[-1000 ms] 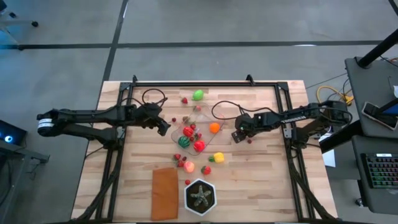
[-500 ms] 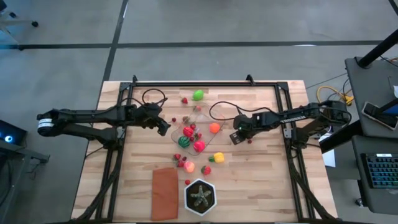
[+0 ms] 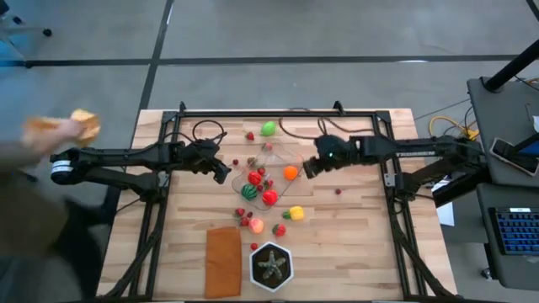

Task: Pick and placing Produce into tupperware
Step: Put the pink peach into the transparent bin, then put the red cherry into the transparent bin

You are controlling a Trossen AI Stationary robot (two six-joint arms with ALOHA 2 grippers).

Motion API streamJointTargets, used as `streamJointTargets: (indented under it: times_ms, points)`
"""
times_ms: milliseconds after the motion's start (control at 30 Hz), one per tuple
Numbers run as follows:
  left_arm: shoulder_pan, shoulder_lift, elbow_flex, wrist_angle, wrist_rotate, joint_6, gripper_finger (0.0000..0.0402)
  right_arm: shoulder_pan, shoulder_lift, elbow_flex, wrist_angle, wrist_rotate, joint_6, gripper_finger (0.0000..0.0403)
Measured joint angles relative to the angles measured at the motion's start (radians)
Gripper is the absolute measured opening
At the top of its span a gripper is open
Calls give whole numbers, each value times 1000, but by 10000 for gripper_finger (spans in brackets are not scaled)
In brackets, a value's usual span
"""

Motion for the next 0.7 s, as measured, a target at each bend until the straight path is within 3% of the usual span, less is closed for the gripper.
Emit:
streamJointTargets:
  times_ms: [133,433,567,700]
  points:
    - [0,0,0,2,0,8,271,-4,49,120,-1,-2,-54,95]
    - [0,0,0,9,0,53,271,-1,393,414,-95,-114,-240,99]
    - [0,0,0,10,0,81,271,13,499,573,-225,-108,-318,137]
    - [0,0,0,10,0,128,271,19,547,702,-326,-12,-333,200]
